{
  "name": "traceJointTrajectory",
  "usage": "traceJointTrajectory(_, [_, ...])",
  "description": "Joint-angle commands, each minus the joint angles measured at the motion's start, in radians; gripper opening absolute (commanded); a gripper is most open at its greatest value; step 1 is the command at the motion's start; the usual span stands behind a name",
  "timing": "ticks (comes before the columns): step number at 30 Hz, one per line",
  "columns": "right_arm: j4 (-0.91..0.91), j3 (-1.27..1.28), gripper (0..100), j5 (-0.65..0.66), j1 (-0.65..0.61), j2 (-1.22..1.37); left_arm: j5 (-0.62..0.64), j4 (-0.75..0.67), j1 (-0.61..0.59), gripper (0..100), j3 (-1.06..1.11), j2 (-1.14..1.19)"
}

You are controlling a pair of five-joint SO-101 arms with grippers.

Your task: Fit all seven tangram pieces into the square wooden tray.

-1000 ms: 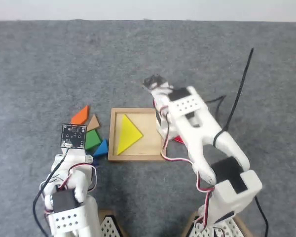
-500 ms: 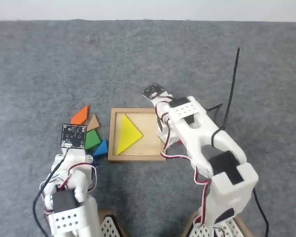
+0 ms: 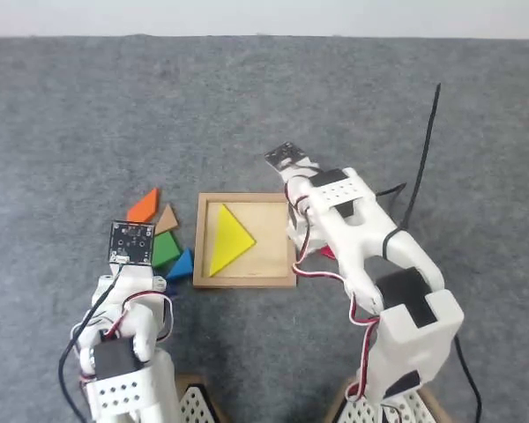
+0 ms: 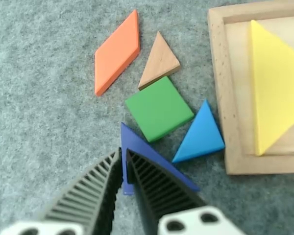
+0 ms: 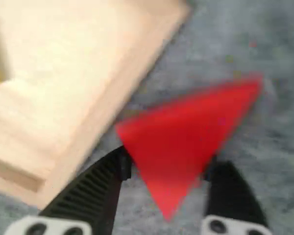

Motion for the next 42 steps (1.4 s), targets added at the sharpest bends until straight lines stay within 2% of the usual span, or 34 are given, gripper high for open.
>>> traceJointTrajectory(1, [-0.001, -0.020, 11.0, -0.011, 0.005, 0.005, 0.006, 0.006, 0.006, 2, -0.008, -0.020])
traceJointTrajectory(13, [0.064, -0.112, 11.5, -0.012, 0.007, 0.004, 0.006, 0.006, 0.006, 2, -0.008, -0.020])
traceJointTrajectory(17, [0.091, -0.192, 11.6, -0.092, 0.051, 0.008, 0.006, 0.006, 0.006, 2, -0.008, -0.020])
traceJointTrajectory(29, [0.090, -0.316, 11.6, -0.106, 0.199, 0.013, 0.006, 0.006, 0.006, 2, -0.008, -0.020])
traceJointTrajectory(37, [0.081, -0.364, 11.7, -0.160, 0.002, 0.041, 0.006, 0.006, 0.006, 2, -0.008, -0.020])
traceJointTrajectory(42, [0.030, -0.388, 11.7, -0.153, 0.015, 0.156, 0.006, 0.006, 0.006, 2, -0.008, -0.020])
